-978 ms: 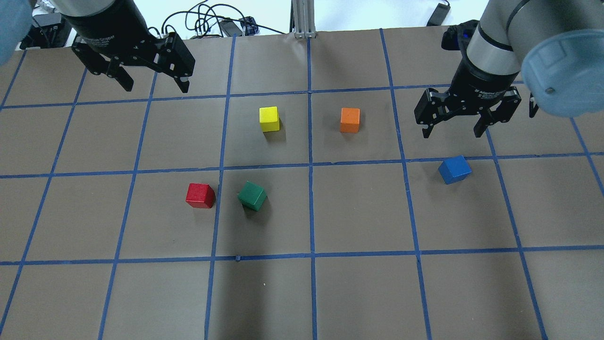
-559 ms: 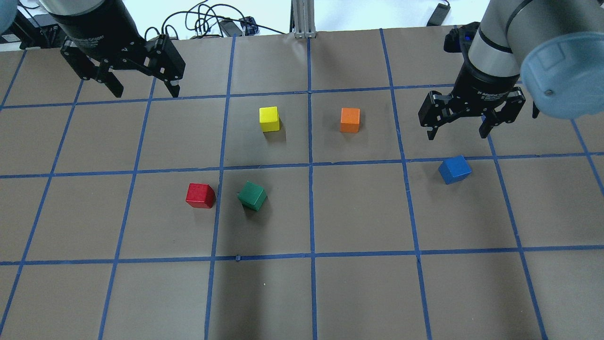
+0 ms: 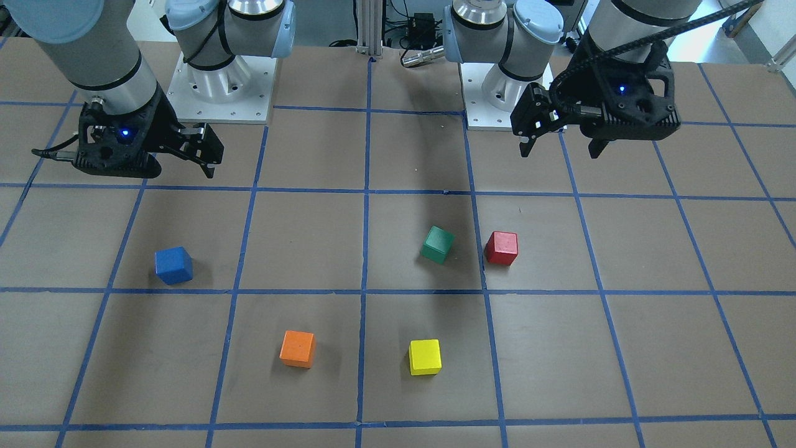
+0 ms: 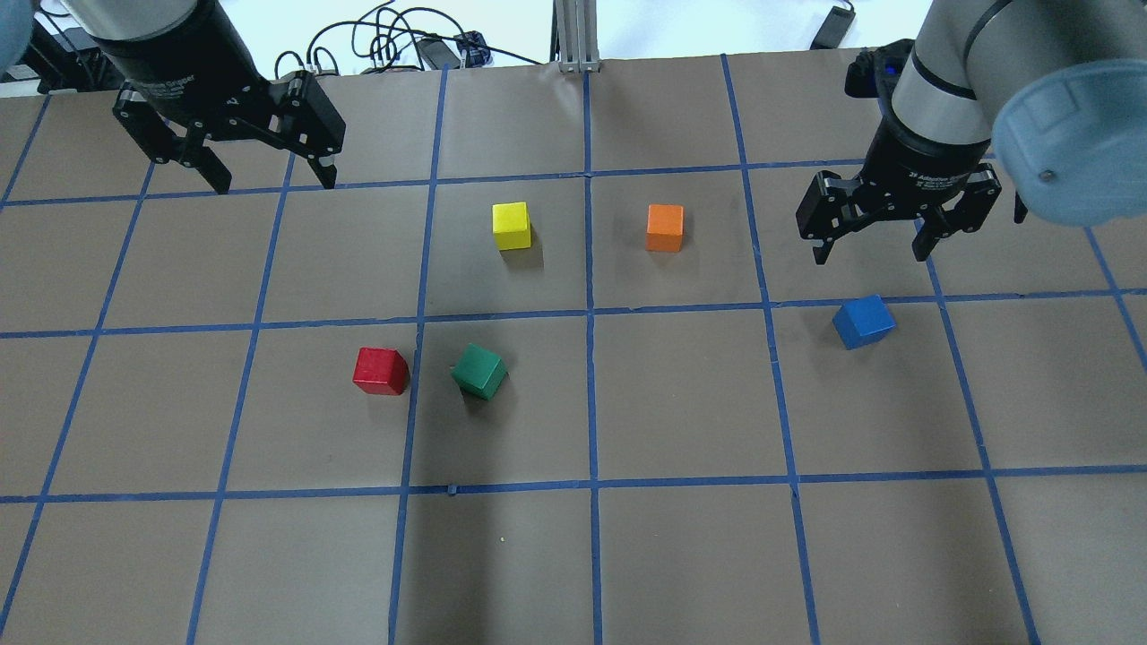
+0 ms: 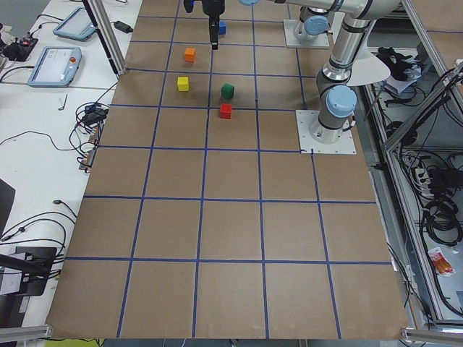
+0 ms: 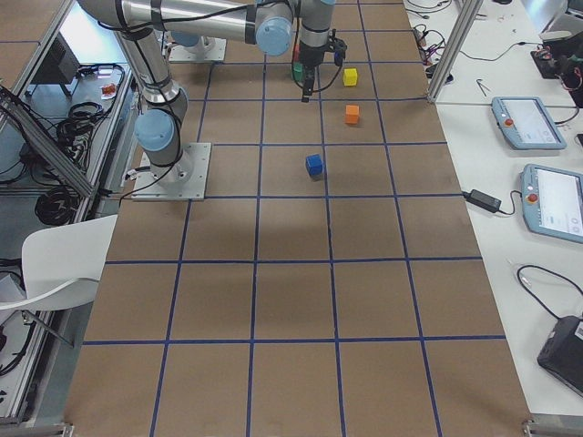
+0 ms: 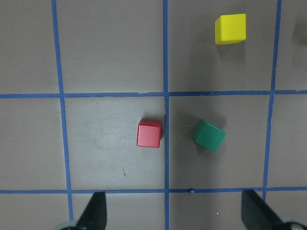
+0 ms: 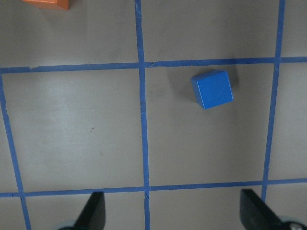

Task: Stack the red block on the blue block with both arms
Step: 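Lower the left gripper over the red cube and close on it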

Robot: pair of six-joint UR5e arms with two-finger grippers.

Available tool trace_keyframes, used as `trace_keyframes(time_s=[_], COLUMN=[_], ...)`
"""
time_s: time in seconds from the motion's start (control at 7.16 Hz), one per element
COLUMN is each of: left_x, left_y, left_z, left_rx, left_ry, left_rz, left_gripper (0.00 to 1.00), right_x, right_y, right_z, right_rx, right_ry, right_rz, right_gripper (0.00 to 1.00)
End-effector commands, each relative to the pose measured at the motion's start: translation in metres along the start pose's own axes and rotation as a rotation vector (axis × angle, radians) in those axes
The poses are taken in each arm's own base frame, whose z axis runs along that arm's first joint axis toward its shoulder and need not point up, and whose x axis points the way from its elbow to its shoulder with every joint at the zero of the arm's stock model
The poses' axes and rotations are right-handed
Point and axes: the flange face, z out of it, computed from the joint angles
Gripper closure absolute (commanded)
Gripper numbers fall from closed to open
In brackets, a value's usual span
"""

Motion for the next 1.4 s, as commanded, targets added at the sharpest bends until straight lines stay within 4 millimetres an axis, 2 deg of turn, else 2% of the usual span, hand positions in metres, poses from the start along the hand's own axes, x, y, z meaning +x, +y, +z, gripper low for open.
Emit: trace_keyframes(time_s=[0.0,0.14,0.28,0.42,0.7,0.84,1.12,1.26], left_x=[0.000,-0.010,-0.020,-0.020,-0.018,-0.021,-0.024,-0.026], left_y=[-0.013,-0.019,-0.021,-0.018,0.008,0.012,0.038,0.043], left_z=[0.030,0.062,0.107,0.145,0.212,0.240,0.292,0.309], left_rx=[0.010,-0.026,-0.065,-0.054,-0.077,-0.045,-0.038,-0.017], left_ry=[0.001,0.010,0.040,0.042,0.039,0.036,0.001,-0.017], left_rz=[0.021,-0.001,-0.020,-0.012,0.075,0.125,0.162,0.198], left_gripper=[0.00,0.00,0.00,0.00,0.00,0.00,0.00,0.00], right_x=[0.000,0.000,0.000,0.000,0.000,0.000,0.000,0.000], right_y=[0.005,0.005,0.006,0.006,0.006,0.006,0.006,0.007], right_z=[-0.008,-0.007,-0.007,-0.005,-0.005,-0.005,-0.006,-0.005], right_rx=[0.022,0.015,0.018,0.010,0.010,0.009,0.010,0.009], right_ry=[-0.004,0.000,-0.003,0.000,0.000,0.000,0.000,0.000], right_rz=[0.000,0.000,0.000,0.000,0.000,0.000,0.000,0.000], right_gripper=[0.00,0.00,0.00,0.00,0.00,0.00,0.00,0.00])
